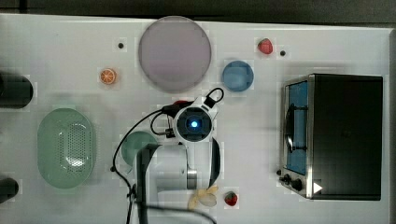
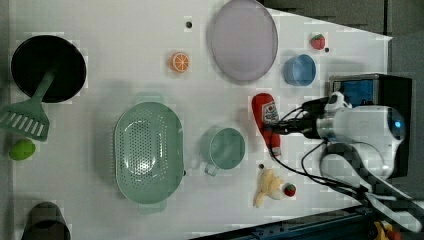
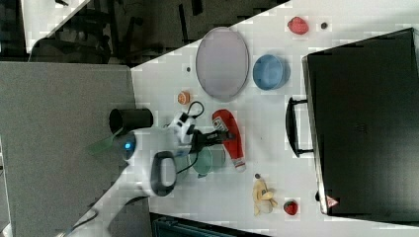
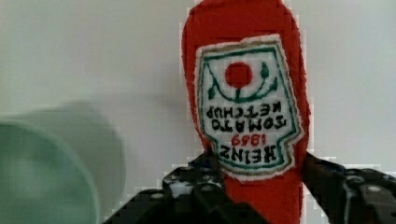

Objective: Pick Ketchup from the table and place it in strainer.

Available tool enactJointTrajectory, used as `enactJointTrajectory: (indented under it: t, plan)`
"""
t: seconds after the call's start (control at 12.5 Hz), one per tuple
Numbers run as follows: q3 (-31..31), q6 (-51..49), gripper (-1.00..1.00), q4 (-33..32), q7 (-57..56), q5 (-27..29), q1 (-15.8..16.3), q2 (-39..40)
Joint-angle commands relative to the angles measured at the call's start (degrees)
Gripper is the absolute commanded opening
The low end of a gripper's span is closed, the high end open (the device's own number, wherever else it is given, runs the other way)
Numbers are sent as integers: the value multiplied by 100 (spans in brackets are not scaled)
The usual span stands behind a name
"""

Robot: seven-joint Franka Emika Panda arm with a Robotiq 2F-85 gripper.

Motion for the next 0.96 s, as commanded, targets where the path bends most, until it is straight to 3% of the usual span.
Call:
enactJointTrajectory:
  t: [0.08,0.48,0.96]
  plan:
    - [67,-830,9,404,-199,57,21,-1022]
    - [413,-2158,9,797,121,107,80,-1829]
    - [1563,-2173,9,888,2474,321,343,-1752]
